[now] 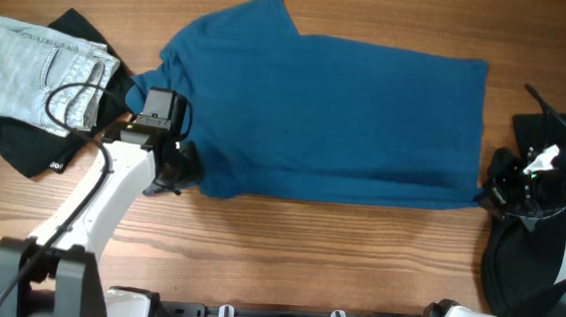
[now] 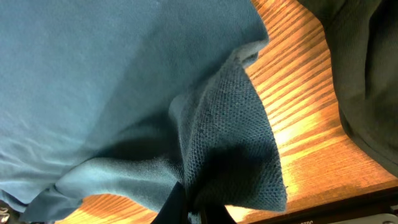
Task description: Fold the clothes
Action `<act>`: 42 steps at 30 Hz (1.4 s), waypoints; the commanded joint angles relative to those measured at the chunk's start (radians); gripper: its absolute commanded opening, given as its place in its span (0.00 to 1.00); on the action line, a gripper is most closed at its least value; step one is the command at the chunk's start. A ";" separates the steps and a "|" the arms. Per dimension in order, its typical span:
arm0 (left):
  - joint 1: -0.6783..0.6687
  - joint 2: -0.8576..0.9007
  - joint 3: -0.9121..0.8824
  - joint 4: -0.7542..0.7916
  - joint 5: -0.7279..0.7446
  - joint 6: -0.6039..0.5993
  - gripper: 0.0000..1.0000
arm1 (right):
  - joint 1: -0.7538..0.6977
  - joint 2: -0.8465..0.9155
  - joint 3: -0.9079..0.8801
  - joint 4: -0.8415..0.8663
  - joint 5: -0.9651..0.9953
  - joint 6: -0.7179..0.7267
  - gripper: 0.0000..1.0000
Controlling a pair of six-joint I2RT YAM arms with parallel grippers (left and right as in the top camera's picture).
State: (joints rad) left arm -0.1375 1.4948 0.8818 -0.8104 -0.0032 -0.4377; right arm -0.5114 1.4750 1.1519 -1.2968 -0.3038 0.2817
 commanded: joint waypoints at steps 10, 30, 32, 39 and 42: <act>-0.001 0.018 -0.015 0.032 -0.010 -0.008 0.04 | 0.003 -0.013 0.018 0.010 0.054 -0.017 0.04; 0.269 -0.318 0.203 -0.474 0.053 -0.048 0.04 | 0.003 -0.013 0.018 -0.131 0.129 -0.002 0.04; 0.264 -0.305 0.203 -0.406 0.099 -0.037 0.04 | 0.003 -0.013 0.018 -0.117 0.091 -0.006 0.04; 0.201 -0.158 0.203 -0.280 0.108 -0.037 0.04 | 0.003 -0.002 0.018 -0.070 0.016 -0.018 0.04; 0.192 -0.112 0.203 -0.366 0.078 -0.037 0.04 | 0.003 -0.002 0.018 -0.072 0.058 -0.019 0.04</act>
State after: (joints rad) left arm 0.0673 1.3388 1.0706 -1.1217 0.0948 -0.4866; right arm -0.5114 1.4750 1.1530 -1.3689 -0.2722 0.2813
